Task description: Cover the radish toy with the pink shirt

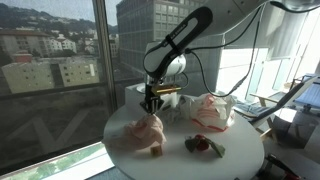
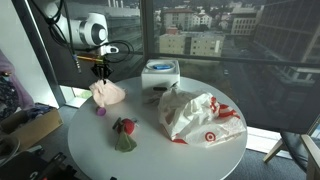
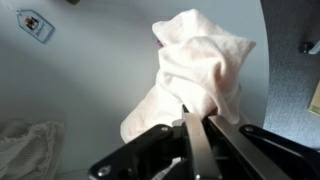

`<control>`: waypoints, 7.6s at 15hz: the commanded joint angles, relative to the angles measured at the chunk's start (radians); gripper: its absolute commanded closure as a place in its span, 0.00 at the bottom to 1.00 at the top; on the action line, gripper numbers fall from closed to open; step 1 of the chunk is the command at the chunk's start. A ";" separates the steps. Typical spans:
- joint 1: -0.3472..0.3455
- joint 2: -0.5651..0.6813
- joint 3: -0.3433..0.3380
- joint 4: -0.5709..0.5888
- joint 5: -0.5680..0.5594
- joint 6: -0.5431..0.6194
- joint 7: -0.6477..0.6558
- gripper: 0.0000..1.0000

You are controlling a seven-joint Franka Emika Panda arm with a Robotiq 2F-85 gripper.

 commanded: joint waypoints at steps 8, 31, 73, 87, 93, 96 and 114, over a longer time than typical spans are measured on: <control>-0.103 -0.513 -0.045 -0.551 0.241 0.203 0.149 0.98; -0.351 -0.579 -0.163 -0.896 0.177 0.266 0.251 0.67; -0.164 -0.052 -0.196 -0.574 0.117 0.283 0.204 0.49; -0.041 -0.042 -0.220 -0.488 -0.128 0.244 0.120 0.96; -0.056 -0.063 -0.290 -0.503 -0.167 0.247 0.132 0.96; -0.052 -0.075 -0.264 -0.501 -0.158 0.229 0.116 0.96; 0.132 -0.868 0.174 -0.600 -0.747 -0.265 0.574 0.96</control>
